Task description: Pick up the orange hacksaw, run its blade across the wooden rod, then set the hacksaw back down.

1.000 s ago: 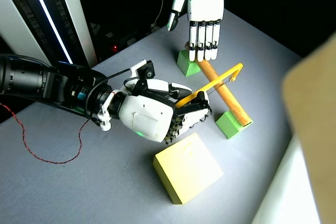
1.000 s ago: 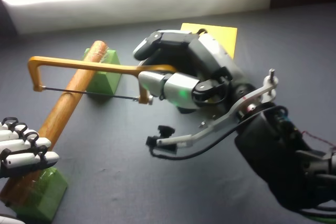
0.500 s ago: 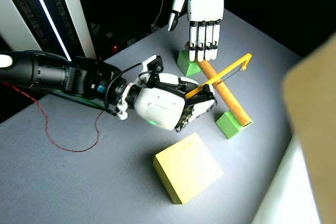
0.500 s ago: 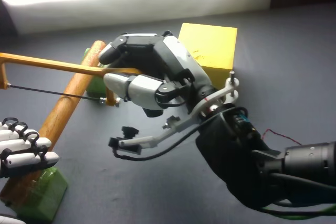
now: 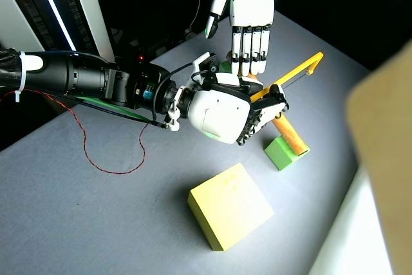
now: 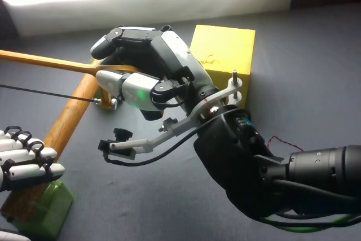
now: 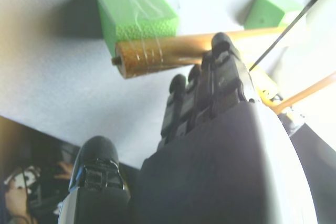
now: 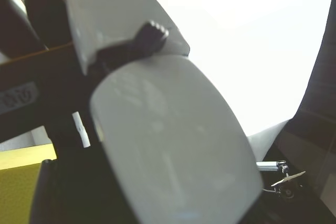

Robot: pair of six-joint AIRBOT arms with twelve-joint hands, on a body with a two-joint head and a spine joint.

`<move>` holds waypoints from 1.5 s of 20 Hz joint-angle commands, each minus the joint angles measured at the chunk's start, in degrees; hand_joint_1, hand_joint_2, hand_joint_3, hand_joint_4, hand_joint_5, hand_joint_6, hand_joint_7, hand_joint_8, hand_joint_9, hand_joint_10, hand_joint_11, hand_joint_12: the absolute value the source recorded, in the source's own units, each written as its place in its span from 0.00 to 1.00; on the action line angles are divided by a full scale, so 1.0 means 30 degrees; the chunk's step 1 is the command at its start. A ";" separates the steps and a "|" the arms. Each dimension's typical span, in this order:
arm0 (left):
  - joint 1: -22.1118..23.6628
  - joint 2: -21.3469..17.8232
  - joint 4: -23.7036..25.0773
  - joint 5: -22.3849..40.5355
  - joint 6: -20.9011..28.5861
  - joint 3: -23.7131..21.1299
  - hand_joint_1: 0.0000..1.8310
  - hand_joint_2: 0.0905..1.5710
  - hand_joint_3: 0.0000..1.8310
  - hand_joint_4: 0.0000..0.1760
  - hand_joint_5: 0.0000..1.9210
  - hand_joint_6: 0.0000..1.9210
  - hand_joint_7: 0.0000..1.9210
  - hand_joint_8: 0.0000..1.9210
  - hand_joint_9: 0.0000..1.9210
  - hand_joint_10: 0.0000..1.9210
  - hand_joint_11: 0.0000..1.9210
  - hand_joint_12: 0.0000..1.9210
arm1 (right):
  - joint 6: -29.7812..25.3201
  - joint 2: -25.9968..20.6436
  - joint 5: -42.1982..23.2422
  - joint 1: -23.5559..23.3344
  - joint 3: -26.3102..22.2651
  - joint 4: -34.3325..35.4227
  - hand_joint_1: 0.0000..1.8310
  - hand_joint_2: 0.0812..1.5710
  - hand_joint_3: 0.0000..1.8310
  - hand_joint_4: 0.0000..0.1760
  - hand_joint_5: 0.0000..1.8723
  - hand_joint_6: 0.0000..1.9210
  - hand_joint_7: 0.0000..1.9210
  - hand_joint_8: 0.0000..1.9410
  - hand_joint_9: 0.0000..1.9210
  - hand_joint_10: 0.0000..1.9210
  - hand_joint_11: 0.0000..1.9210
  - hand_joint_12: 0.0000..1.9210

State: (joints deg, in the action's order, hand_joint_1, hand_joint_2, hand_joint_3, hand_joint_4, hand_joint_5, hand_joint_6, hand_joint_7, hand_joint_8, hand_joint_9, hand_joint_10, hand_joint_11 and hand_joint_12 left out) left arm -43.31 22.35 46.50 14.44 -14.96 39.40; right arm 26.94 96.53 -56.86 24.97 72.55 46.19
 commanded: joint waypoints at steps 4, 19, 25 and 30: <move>0.0093 0.0064 -0.0154 0.0297 -0.0009 0.0082 0.00 0.77 0.00 0.00 0.01 0.00 0.01 0.00 0.00 0.00 0.00 0.05 | -0.0271 -0.0494 -0.2076 0.0383 -0.0537 -0.1250 0.75 0.69 0.00 0.00 0.44 0.53 0.51 0.48 0.55 0.57 0.55 0.53; 0.0105 0.0070 -0.0154 0.0297 -0.0009 0.0195 0.00 0.77 0.00 0.00 0.00 0.00 0.00 0.00 0.00 0.00 0.01 0.00 | 0.0090 -0.3879 -0.2567 0.2394 -0.3006 -0.2293 0.75 0.70 0.00 0.00 0.42 0.56 0.49 0.50 0.55 0.58 0.55 0.53; 0.0130 0.0079 -0.0154 0.0301 -0.0009 0.0116 0.00 0.77 0.00 0.00 0.00 0.00 0.00 0.00 0.00 0.00 0.00 0.00 | 0.0113 -0.4805 -0.2658 0.2438 -0.4034 -0.2407 0.74 0.69 0.00 0.00 0.45 0.53 0.53 0.47 0.57 0.53 0.57 0.52; 0.0156 0.0108 -0.0154 0.0301 -0.0009 0.0130 0.00 0.77 0.00 0.00 0.00 0.00 0.00 0.00 0.00 0.00 0.00 0.00 | 0.0241 -0.6390 -0.2819 0.2220 -0.5451 -0.2404 0.75 0.70 0.00 0.00 0.42 0.55 0.49 0.51 0.55 0.59 0.56 0.54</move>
State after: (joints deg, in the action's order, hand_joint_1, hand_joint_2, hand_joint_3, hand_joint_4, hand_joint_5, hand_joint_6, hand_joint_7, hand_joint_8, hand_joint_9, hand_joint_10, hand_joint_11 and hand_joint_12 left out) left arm -43.20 22.41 46.52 14.33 -14.96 39.62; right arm 28.60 77.06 -59.31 32.29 55.90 42.46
